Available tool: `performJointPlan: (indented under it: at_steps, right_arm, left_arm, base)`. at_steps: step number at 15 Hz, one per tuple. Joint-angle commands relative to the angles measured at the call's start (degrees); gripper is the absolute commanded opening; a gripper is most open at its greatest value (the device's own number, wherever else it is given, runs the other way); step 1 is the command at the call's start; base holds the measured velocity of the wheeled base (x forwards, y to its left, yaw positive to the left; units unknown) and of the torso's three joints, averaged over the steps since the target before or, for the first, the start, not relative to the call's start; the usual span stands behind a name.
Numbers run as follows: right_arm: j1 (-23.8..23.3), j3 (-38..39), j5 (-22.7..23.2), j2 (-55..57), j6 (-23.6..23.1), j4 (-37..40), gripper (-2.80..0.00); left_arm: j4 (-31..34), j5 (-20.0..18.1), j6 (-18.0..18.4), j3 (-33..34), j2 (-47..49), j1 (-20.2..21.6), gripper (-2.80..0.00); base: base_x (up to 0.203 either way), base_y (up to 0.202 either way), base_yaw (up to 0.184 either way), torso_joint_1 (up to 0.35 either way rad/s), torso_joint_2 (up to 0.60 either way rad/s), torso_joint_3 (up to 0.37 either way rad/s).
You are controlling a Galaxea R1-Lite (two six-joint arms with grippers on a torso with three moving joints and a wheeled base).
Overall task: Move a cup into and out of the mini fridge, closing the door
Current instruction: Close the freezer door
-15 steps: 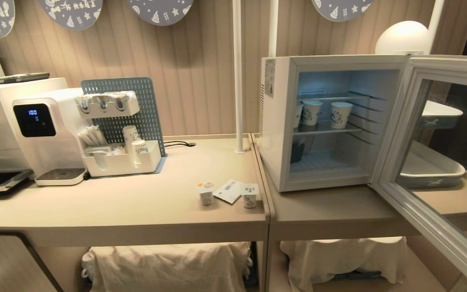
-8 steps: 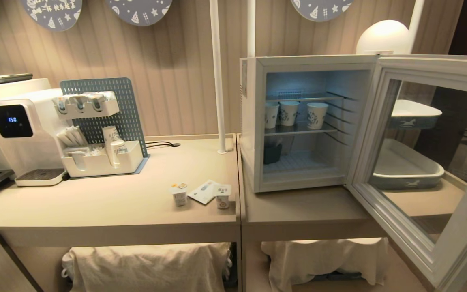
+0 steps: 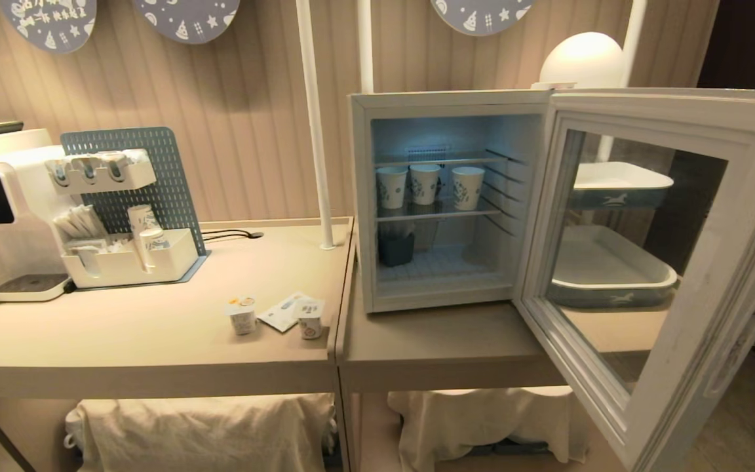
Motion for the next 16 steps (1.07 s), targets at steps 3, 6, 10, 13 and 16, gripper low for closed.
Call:
performJointPlan:
  at_steps: [3,6,10,13,16]
  right_arm:
    - [0.0,-0.1,0.0,0.1,-0.1,0.2,-2.80]
    - [0.0,-0.1,0.0,0.1,-0.1,0.2,-2.80]
    - [0.0,-0.1,0.0,0.1,-0.1,0.2,-2.80]
    - [0.0,-0.1,0.0,0.1,-0.1,0.2,-2.80]
    - [0.0,-0.1,0.0,0.1,-0.1,0.2,-2.80]
  left_arm:
    - [0.0,0.0,0.0,0.1,0.1,0.0,-2.80]
    - [0.0,0.0,0.0,0.1,0.1,0.0,-2.80]
    - [0.0,0.0,0.0,0.1,0.1,0.0,-2.80]
    - [0.0,0.0,0.0,0.1,0.1,0.0,-2.80]
    - [0.0,0.0,0.0,0.1,0.1,0.0,-2.80]
  base:
    - [0.000,-0.036,-0.001,-0.001,0.00,0.000]
    - [-0.002,-0.018,-0.001,0.001,0.00,0.001]
    - [-0.002,-0.169,-0.002,0.002,0.00,0.003]
    - [0.000,-0.188,0.002,-0.002,0.00,0.005]
    - [0.000,-0.196,-0.002,0.001,0.01,0.001]
